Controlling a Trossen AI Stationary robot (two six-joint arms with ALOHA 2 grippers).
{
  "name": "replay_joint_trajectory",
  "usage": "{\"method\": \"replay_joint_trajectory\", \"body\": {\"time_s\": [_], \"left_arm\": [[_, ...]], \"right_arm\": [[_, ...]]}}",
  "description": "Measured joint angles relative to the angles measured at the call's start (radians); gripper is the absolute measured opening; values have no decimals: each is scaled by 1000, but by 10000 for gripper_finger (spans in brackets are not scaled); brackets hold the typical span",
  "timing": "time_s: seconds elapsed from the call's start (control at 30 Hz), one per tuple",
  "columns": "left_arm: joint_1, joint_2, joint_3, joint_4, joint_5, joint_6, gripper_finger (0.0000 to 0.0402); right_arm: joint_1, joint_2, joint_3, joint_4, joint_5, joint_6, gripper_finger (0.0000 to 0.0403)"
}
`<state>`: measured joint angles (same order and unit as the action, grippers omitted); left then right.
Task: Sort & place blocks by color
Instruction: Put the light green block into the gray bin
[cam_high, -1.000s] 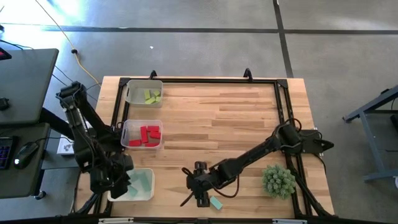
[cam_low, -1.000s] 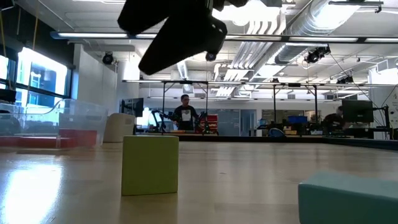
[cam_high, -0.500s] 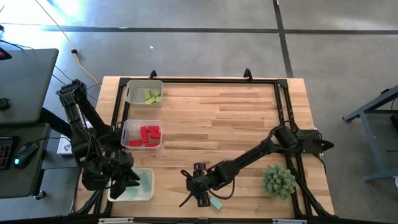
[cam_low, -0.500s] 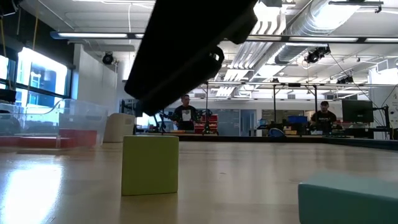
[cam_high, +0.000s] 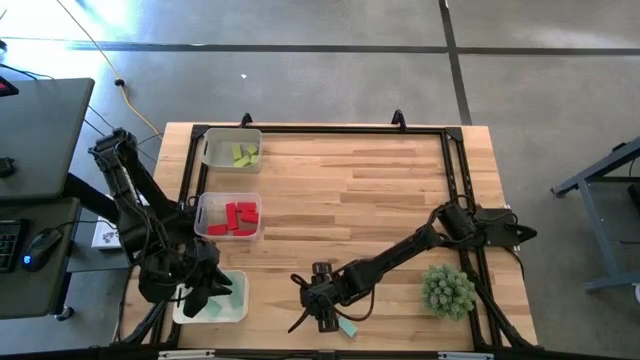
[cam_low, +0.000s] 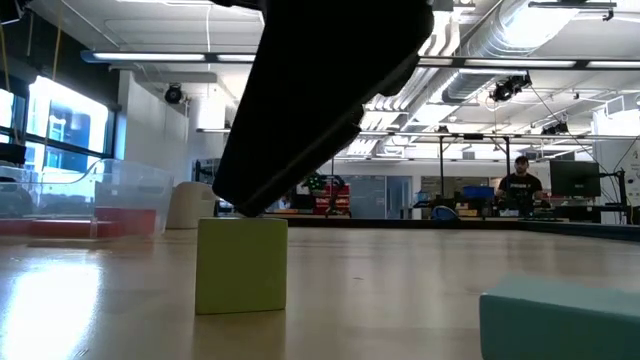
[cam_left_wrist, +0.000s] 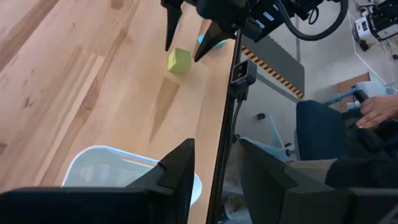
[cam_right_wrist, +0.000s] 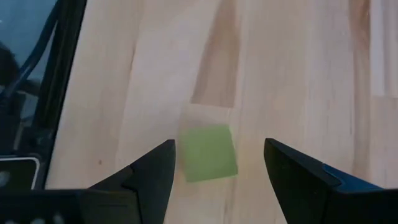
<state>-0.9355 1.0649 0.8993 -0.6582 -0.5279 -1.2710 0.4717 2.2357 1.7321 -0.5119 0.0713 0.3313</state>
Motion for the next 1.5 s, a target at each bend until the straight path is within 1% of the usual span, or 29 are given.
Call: {"method": "replay_joint_trajectory", "body": {"time_s": [0.27,0.7,0.87,1.07,1.23,1.5], "left_arm": [[21,0,0,1,2,27,106],[21,1,0,0,4,27,106],[21,1,0,0,4,27,106],[21,1,0,0,3,27,106],[21,1,0,0,3,27,106],[26,1,0,-3,1,28,106]], "right_arm": [[2,5,0,-6,-29,0,233],[2,29,0,1,-20,0,231],[2,29,0,1,-23,4,202],[0,29,0,3,-33,10,148],[0,32,1,15,-71,31,108],[-14,33,2,23,-72,92,105]]}}
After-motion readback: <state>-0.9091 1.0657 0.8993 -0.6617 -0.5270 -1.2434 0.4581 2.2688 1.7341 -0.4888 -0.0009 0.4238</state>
